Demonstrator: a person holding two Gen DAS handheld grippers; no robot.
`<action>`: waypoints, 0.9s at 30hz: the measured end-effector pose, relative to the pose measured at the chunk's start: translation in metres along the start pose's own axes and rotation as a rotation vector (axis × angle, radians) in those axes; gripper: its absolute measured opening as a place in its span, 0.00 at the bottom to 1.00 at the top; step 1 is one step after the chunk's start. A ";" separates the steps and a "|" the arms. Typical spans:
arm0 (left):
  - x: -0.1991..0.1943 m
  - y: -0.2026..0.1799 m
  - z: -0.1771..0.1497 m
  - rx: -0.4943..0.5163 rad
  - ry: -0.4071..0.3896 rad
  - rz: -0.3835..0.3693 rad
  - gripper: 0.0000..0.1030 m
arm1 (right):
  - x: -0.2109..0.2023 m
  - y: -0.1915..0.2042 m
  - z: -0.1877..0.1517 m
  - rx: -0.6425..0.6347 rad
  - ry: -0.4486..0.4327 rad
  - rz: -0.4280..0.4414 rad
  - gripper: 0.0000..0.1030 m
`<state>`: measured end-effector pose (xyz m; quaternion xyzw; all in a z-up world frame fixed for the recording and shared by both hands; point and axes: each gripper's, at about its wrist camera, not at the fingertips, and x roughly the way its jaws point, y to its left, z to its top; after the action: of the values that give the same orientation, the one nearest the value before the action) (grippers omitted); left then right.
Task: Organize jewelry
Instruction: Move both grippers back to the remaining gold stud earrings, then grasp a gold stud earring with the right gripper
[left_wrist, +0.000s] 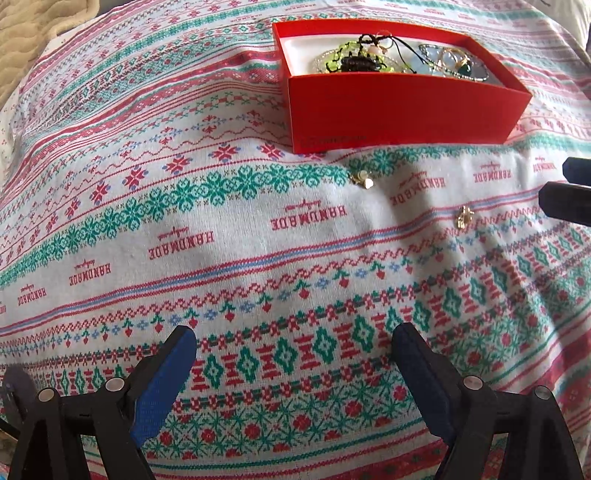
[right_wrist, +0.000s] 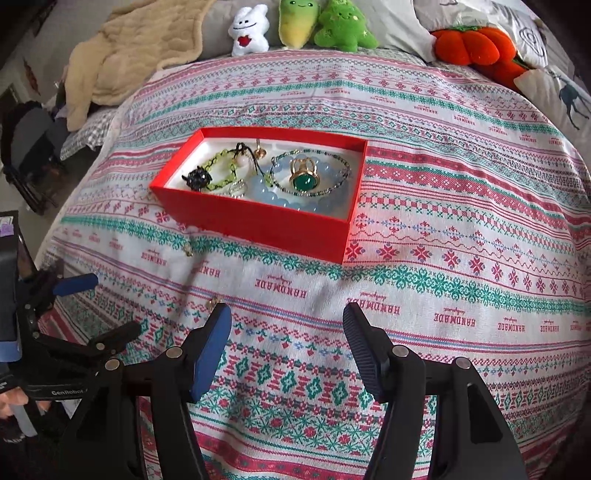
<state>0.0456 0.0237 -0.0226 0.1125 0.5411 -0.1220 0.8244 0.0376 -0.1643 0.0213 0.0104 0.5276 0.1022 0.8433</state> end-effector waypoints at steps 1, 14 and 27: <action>0.000 0.000 -0.002 0.002 -0.003 -0.002 0.87 | 0.002 0.003 -0.004 -0.013 0.008 -0.002 0.64; -0.002 0.002 -0.013 -0.017 -0.001 -0.028 0.87 | 0.038 0.045 -0.026 -0.149 0.056 -0.001 0.64; 0.000 0.008 -0.012 -0.035 0.013 -0.045 0.87 | 0.052 0.055 -0.008 -0.151 0.025 -0.009 0.45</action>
<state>0.0381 0.0349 -0.0270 0.0867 0.5507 -0.1304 0.8199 0.0437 -0.1013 -0.0218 -0.0570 0.5288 0.1379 0.8355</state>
